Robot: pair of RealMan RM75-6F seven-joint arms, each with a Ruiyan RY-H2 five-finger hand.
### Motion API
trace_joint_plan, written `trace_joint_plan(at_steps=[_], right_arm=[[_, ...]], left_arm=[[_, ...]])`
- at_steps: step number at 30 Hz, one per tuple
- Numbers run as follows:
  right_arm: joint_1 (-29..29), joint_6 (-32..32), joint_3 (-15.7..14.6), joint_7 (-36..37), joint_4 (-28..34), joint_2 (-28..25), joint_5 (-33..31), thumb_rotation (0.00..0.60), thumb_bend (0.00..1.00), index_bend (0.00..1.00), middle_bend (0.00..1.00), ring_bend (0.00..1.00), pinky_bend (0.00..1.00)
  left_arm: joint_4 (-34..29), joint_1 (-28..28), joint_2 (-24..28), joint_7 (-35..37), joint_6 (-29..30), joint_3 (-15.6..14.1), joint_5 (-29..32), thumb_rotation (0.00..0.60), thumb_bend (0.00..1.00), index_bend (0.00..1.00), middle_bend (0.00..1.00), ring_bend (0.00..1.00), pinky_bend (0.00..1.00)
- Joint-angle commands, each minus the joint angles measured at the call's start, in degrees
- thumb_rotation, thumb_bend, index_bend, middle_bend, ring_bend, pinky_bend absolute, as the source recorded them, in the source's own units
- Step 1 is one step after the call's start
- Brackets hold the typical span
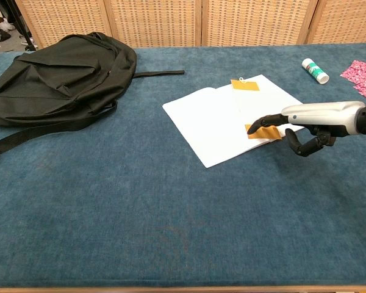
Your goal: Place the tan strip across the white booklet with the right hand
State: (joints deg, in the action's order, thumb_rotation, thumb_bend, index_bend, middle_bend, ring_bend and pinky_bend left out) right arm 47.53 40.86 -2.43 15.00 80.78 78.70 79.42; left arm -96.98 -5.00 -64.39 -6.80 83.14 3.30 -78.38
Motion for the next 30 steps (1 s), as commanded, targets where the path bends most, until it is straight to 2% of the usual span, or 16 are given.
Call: trace_joint_plan(at_steps=[1, 17, 30], right_arm=[[-0.27, -0.11, -0.25, -0.12, -0.48, -0.04, 0.34, 0.600, 1.00, 0.11, 0.08, 0.00, 0.05], [-1.42, -0.94, -1.23, 0.67, -5.29, -1.27, 3.75, 0.600, 1.00, 0.12, 0.09, 0.00, 0.08], [-1.06, -1.02, -1.22, 3.07, -5.16, -1.43, 6.83, 0.600, 1.00, 0.14, 0.11, 0.00, 0.08]], left_arm=[[0.02, 0.00, -0.05, -0.06, -0.08, -0.02, 0.03, 0.600, 0.00, 0.00, 0.00, 0.00, 0.00], [-0.12, -0.21, -0.40, -0.95, -0.85, -0.13, 0.18, 0.600, 0.00, 0.00, 0.00, 0.00, 0.00], [-0.17, -0.24, -0.45, -1.08, -1.05, -0.05, 0.34, 0.600, 0.00, 0.00, 0.00, 0.00, 0.00]])
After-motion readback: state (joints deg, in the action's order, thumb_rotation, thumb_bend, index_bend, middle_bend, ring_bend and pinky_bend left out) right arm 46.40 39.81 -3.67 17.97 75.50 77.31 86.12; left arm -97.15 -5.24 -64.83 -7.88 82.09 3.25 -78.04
